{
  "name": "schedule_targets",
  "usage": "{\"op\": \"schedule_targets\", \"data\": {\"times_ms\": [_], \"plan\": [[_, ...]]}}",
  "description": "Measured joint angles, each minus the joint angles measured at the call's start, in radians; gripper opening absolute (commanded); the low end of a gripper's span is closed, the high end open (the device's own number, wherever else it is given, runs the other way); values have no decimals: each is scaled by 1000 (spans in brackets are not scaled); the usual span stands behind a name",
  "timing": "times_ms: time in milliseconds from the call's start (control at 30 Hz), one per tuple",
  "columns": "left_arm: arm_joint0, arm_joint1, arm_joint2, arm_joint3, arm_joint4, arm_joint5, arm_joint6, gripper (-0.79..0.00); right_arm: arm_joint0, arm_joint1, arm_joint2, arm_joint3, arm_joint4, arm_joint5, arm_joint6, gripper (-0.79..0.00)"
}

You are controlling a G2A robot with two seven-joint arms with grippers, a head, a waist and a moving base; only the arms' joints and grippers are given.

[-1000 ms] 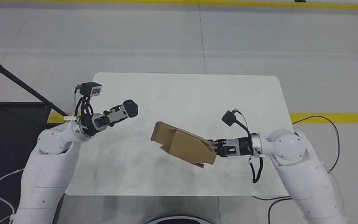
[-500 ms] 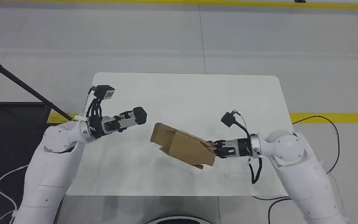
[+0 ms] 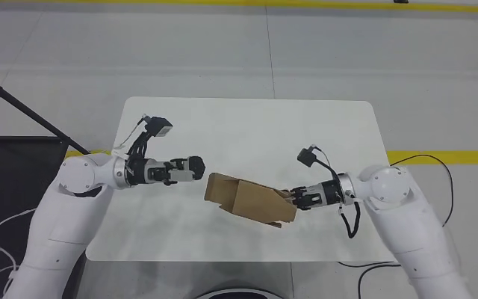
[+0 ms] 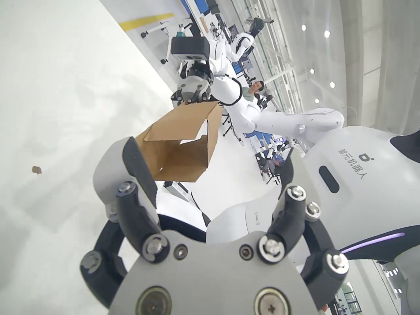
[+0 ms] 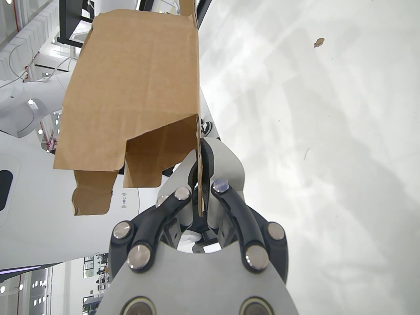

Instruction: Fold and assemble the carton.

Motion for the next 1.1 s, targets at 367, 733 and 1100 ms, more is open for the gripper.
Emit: {"op": "schedule_targets", "data": {"times_ms": [367, 733, 1100], "plan": [[5, 41, 45, -26, 7, 10, -10, 0, 34, -2, -22, 49, 34, 7, 8, -785], [6, 37, 77, -42, 2, 22, -3, 0, 7, 0, -29, 6, -6, 28, -63, -785], [-40, 34, 143, -10, 8, 25, -24, 0, 18, 2, -47, 2, 2, 35, -62, -785]]}}
